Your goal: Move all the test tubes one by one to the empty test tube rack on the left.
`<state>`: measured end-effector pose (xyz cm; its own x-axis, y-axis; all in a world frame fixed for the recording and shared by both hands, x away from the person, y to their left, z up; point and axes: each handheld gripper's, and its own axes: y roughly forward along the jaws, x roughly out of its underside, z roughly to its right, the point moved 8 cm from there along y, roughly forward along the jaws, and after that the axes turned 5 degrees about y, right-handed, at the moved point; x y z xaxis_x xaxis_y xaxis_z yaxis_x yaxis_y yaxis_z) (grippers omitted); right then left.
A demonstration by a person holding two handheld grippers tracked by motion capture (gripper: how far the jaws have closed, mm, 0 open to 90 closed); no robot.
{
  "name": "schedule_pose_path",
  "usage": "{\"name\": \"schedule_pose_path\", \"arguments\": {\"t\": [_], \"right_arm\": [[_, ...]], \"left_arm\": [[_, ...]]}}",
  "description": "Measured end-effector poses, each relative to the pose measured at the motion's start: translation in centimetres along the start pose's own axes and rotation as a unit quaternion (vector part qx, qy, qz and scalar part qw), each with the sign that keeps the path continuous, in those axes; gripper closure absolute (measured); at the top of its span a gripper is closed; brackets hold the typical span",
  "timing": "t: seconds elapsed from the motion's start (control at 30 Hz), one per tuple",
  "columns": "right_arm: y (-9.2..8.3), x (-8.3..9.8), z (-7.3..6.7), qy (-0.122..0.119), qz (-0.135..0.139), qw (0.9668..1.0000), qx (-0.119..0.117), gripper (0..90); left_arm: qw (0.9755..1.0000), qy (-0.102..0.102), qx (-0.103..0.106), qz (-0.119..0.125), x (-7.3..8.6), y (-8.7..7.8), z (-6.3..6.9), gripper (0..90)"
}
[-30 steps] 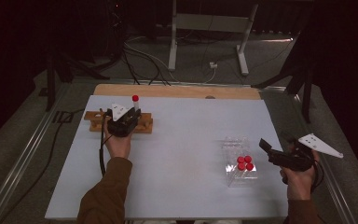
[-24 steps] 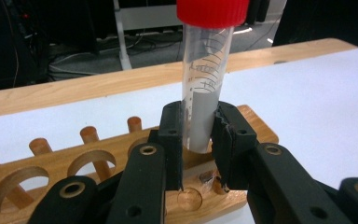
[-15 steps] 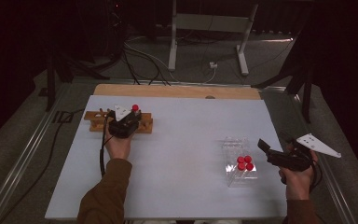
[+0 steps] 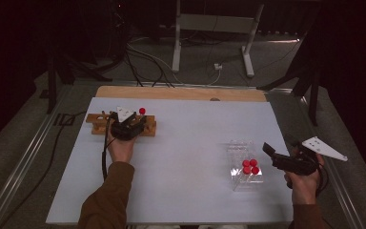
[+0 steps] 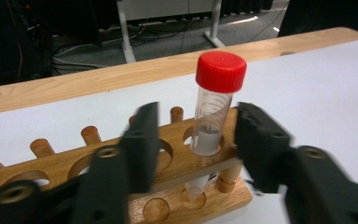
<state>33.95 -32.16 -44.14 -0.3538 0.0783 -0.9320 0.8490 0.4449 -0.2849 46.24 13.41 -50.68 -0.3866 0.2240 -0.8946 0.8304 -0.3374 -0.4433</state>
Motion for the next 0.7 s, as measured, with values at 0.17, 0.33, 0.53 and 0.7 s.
{"name": "schedule_pose_path", "arguments": {"t": [0.17,0.33,0.53,0.7], "right_arm": [[0.0,0.3,-0.3,-0.004,-0.007,0.9999,-0.006,2.8],[0.0,1.0,-1.2,-0.012,-0.02,0.9993,-0.028,5.9],[-0.5,1.8,-1.9,-0.017,-0.03,0.9985,-0.044,9.4],[-1.2,2.7,-2.6,-0.018,-0.039,0.9973,-0.06,16.1]], "left_arm": [[0.9996,-0.02,0.011,0.015,-0.5,-0.8,-0.1,33.2],[0.9991,-0.031,0.026,0.015,-0.3,-1.8,0.0,22.5],[0.9982,-0.049,0.027,0.02,0.0,-3.2,-0.4,10.0],[0.9979,-0.053,0.027,0.023,0.3,-4.5,-0.7,0.7]]}}
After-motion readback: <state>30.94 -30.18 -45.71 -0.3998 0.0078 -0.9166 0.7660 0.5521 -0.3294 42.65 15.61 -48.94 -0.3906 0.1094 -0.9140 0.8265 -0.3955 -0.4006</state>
